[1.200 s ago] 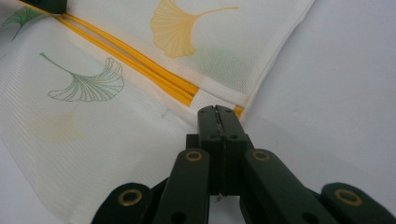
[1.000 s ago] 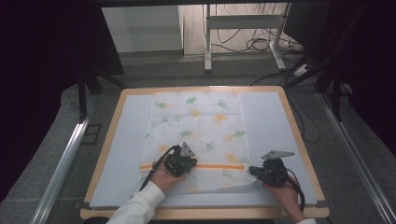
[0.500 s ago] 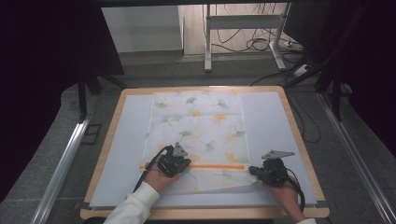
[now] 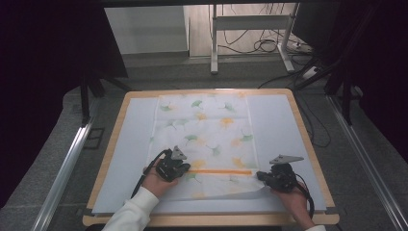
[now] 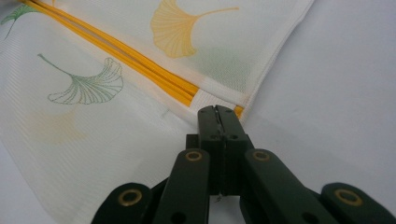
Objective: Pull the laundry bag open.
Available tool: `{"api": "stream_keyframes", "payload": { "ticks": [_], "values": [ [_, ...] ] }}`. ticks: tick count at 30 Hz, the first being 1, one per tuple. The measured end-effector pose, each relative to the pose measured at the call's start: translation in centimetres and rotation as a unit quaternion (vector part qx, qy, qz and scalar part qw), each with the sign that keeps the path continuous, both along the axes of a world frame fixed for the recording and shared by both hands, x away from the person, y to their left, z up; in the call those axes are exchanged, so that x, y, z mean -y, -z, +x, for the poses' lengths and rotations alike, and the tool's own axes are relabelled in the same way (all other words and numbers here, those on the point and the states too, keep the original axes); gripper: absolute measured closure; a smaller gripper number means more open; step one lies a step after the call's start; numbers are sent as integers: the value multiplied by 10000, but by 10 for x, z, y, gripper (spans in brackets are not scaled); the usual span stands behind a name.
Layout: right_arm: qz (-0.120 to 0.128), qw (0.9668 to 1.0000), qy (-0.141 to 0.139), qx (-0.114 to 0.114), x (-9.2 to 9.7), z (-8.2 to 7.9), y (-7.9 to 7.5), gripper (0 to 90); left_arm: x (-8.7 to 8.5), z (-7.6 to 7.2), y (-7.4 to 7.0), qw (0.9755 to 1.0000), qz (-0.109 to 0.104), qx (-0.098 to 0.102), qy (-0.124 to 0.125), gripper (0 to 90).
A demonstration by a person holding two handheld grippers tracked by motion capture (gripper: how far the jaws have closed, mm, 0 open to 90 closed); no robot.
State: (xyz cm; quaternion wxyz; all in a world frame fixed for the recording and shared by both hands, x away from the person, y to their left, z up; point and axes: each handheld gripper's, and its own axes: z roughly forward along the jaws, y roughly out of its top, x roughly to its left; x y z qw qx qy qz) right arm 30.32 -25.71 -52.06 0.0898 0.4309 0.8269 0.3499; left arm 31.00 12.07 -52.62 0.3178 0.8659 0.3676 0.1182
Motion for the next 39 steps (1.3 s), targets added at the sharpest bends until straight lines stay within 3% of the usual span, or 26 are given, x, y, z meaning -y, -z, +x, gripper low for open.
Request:
{"api": "stream_keyframes", "payload": {
  "ticks": [39],
  "values": [
    [-2, 10000, 22, 9, 0, -1, 0, 897, -57, -12, 1, 9985, 206, -25, -513, 900]
  ]
}}
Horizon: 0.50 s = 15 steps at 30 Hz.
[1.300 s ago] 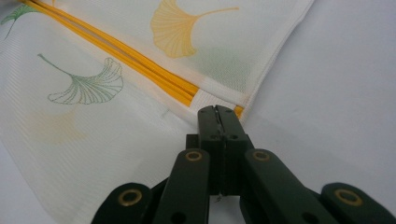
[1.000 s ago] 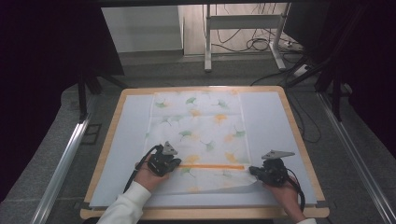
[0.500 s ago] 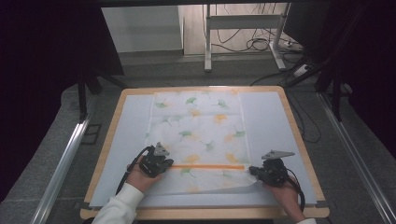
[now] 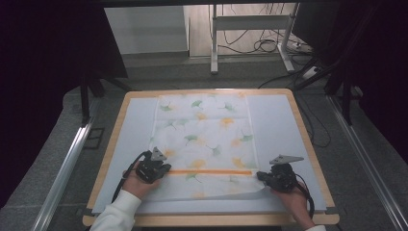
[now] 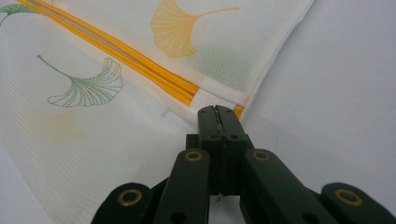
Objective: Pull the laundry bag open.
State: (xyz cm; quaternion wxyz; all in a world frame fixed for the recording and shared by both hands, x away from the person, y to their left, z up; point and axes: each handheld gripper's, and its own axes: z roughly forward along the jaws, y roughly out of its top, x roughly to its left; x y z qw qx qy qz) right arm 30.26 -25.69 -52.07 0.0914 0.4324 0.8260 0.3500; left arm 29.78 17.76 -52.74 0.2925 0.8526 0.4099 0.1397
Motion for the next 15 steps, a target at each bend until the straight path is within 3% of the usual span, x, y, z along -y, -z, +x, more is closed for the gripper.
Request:
{"api": "stream_keyframes", "payload": {
  "ticks": [15],
  "values": [
    [-6, 10000, 1, 8, 0, 0, 0, 897, -17, -2, 0, 9999, -5, -48, -156, 900]
  ]
}}
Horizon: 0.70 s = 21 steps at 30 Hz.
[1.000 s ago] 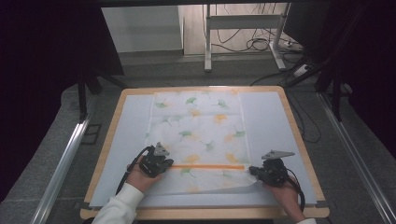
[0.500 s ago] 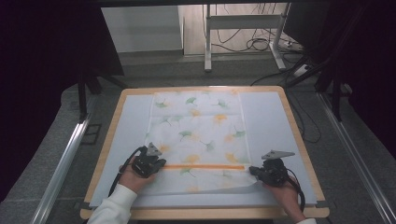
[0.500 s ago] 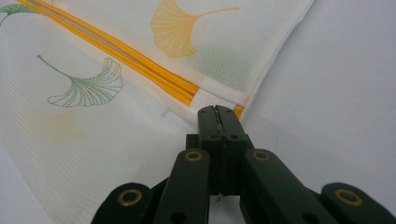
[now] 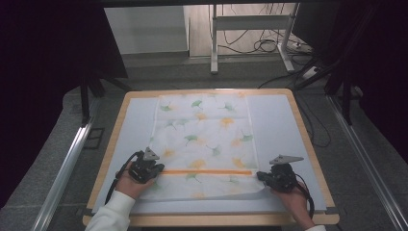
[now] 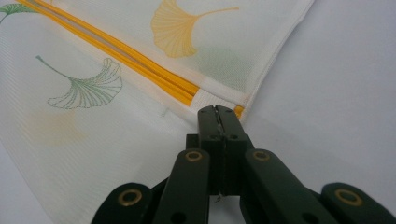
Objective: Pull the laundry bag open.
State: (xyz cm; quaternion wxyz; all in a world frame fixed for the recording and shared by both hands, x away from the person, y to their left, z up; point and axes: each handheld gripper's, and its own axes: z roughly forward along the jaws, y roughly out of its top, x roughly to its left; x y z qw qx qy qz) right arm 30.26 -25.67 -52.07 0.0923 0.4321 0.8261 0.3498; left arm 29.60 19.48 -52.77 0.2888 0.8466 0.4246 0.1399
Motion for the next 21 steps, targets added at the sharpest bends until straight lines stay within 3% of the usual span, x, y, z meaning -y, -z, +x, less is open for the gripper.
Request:
{"api": "stream_keyframes", "payload": {
  "ticks": [7, 21],
  "values": [
    [-3, 10000, -12, 11, 0, 0, 0, 897, -3, -2, 0, 10000, 61, 3, -67, 900],
    [-12, 10000, -22, 4, 0, 0, 0, 897, -24, -7, 0, 9996, 33, -15, -272, 900]
  ]
}}
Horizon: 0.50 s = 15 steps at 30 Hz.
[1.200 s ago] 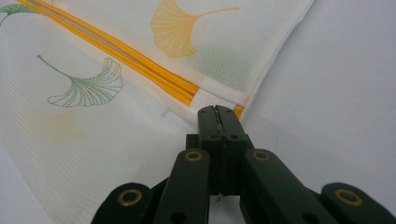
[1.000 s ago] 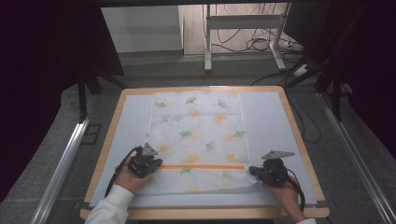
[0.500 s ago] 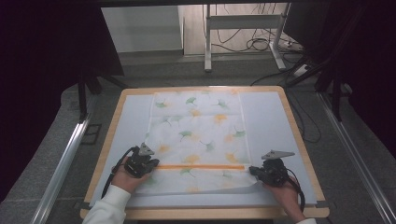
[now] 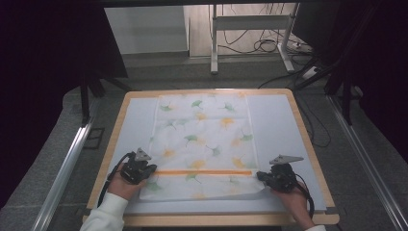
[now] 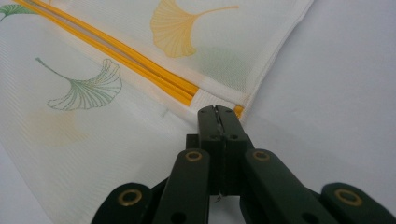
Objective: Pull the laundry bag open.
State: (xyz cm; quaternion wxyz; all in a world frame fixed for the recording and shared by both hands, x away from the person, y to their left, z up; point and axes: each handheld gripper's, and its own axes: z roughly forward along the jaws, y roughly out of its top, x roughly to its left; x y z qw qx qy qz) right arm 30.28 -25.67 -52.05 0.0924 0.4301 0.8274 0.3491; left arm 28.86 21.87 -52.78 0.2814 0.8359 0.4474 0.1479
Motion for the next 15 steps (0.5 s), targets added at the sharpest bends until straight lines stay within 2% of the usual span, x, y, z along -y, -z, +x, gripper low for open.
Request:
{"api": "stream_keyframes", "payload": {
  "ticks": [7, 10, 13, 15],
  "values": [
    [-9, 10000, -5, 2, 0, 0, 0, 897, -10, -3, -1, 9999, -10, 56, -136, 900],
    [-7, 10000, -7, -2, 0, 0, 0, 897, -15, -4, -2, 9997, 94, 108, -198, 900],
    [-13, 10000, -9, 0, 0, 0, 0, 897, -22, -5, -1, 9997, -104, 39, -209, 900],
    [-10, 10000, -6, -3, 0, 0, 0, 897, -23, -6, -1, 9997, -114, 37, -225, 900]
  ]
}}
